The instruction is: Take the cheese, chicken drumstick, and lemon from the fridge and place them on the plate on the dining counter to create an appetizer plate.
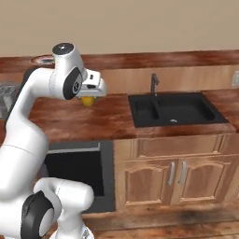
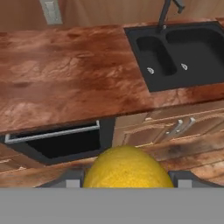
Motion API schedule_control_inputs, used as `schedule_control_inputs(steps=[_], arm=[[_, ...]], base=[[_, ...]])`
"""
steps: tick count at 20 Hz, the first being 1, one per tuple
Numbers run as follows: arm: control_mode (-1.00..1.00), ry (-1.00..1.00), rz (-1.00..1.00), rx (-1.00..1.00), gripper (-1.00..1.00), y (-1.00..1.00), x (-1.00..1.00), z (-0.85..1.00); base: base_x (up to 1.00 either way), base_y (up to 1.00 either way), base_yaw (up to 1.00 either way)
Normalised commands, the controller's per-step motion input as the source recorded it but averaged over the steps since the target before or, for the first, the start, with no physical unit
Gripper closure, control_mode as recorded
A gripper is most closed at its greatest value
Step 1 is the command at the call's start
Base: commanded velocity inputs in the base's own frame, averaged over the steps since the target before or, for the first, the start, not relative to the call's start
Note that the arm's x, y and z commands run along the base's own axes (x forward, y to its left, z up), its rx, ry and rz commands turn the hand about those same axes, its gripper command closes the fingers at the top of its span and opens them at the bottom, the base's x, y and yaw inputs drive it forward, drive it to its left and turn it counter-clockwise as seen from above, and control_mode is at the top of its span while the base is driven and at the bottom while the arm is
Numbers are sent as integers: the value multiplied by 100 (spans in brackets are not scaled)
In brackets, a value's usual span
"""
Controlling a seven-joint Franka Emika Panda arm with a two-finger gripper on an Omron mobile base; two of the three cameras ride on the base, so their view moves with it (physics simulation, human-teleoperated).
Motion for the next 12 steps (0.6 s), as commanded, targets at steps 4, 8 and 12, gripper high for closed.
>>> schedule_control_inputs(steps=[4, 8, 12], arm=[[100, 0, 0, 0, 100, 0, 0, 0], [100, 0, 0, 0, 100, 0, 0, 0], [100, 0, 0, 0, 100, 0, 0, 0]], base=[[-92, 100, 37], [-86, 100, 34], [-69, 100, 30]])
